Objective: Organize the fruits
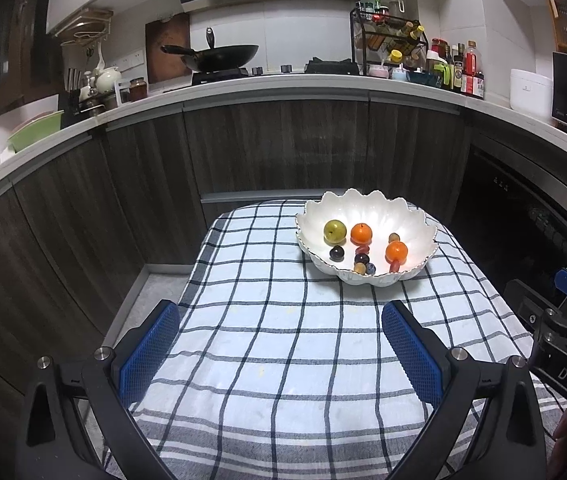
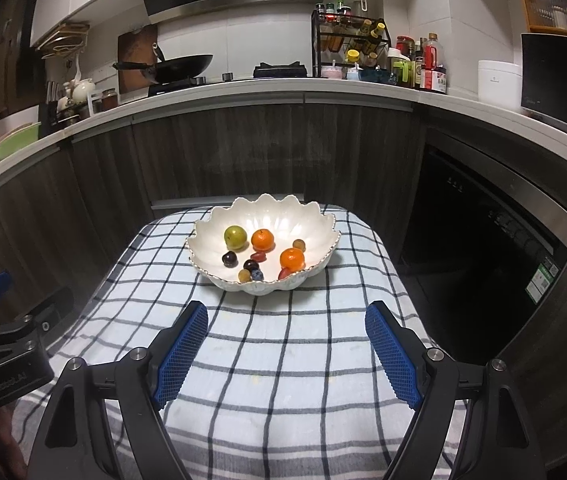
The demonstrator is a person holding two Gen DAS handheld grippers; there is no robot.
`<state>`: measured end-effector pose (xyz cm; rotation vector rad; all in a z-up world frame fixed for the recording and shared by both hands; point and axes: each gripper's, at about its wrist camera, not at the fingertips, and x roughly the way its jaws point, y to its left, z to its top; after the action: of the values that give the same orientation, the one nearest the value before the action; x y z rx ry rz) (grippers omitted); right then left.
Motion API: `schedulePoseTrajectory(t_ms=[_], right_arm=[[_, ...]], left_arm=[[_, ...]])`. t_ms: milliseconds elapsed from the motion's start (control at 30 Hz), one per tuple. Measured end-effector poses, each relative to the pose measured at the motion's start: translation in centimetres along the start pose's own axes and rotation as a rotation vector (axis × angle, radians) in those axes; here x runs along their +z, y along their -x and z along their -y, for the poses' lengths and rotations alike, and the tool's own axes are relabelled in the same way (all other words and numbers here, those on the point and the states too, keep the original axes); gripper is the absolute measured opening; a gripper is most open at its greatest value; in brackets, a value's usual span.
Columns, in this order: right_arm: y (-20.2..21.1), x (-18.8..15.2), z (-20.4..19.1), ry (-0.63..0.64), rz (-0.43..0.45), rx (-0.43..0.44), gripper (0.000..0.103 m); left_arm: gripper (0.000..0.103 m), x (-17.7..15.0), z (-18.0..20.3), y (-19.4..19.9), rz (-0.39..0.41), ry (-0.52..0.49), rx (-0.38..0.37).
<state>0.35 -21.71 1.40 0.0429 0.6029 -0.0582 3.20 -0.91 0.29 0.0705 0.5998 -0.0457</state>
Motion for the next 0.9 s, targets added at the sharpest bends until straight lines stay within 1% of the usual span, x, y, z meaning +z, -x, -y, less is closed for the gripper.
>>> schedulePoseTrajectory(t_ms=[200,400,900], right_arm=[[1.5,-0.1,0.1,0.002,0.042,-0.014,0.082],[2.7,-0.2,0.1,0.0,0.067,-0.008,0.082],[2.9,-0.3,0.3,-0.01,0.072,-0.013,0.082]], left_arm=[[0.103,-0.2,-0.3,1.5,0.035,0.005,0.007],[0.103,-0.2,-0.5,2.5,0.062,0.01,0.004],[0.103,-0.4,-0.3,2.4,0.058,0.007,0.003]])
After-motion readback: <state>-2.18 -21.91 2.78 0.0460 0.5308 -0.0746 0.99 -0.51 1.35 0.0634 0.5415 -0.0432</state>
